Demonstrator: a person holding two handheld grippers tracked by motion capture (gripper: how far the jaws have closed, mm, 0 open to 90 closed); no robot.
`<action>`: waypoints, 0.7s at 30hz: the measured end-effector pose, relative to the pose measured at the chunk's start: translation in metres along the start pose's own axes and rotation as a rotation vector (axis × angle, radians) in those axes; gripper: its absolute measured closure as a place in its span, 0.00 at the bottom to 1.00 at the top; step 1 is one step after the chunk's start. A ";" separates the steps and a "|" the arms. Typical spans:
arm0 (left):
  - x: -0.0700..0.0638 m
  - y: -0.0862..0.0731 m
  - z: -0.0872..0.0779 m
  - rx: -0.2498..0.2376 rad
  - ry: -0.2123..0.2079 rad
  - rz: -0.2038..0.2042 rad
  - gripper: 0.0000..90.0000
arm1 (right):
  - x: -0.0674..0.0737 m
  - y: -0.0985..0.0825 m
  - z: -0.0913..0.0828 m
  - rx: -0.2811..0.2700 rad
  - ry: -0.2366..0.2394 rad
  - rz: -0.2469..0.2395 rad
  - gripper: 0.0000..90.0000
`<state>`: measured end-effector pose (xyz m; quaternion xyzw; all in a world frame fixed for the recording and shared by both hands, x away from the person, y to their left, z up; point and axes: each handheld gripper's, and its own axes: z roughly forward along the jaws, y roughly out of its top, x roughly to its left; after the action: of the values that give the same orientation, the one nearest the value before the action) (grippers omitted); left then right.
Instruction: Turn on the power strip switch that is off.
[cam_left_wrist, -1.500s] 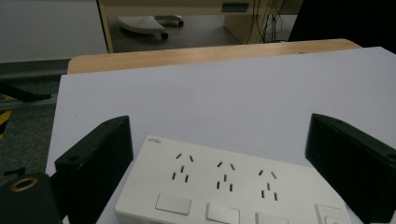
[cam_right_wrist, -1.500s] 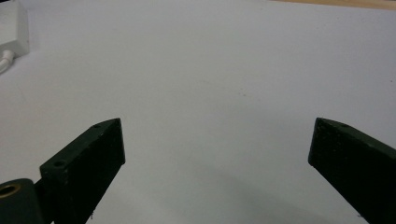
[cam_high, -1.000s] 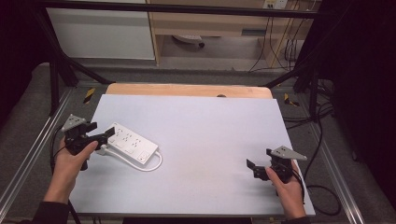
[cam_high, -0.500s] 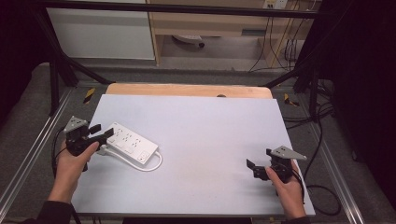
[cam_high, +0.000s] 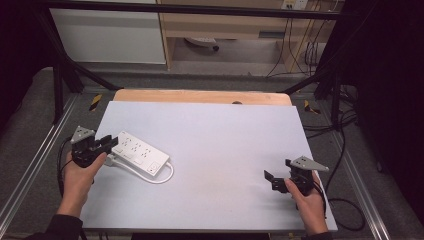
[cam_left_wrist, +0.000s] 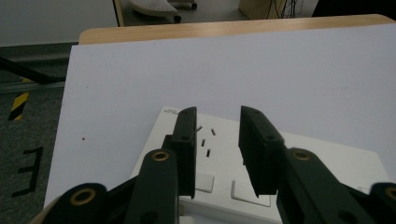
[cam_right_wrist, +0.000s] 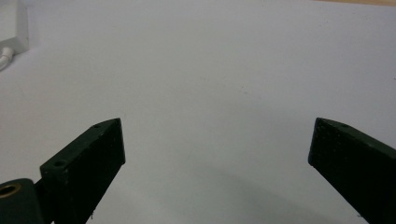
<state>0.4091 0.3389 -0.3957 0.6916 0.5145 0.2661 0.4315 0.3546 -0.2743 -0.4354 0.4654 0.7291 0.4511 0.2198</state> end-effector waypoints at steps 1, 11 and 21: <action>0.000 -0.001 0.000 0.001 -0.001 0.003 0.78 | 0.000 0.000 0.000 0.000 0.000 -0.003 0.05; 0.006 -0.006 0.002 0.015 -0.015 -0.032 0.93 | 0.000 0.000 0.000 -0.001 -0.003 -0.002 0.04; 0.004 -0.010 0.006 0.030 -0.020 -0.006 1.00 | 0.000 0.001 0.000 -0.005 -0.002 -0.005 0.04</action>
<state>0.4106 0.3420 -0.4074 0.6990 0.5162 0.2500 0.4271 0.3550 -0.2742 -0.4348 0.4633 0.7291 0.4518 0.2229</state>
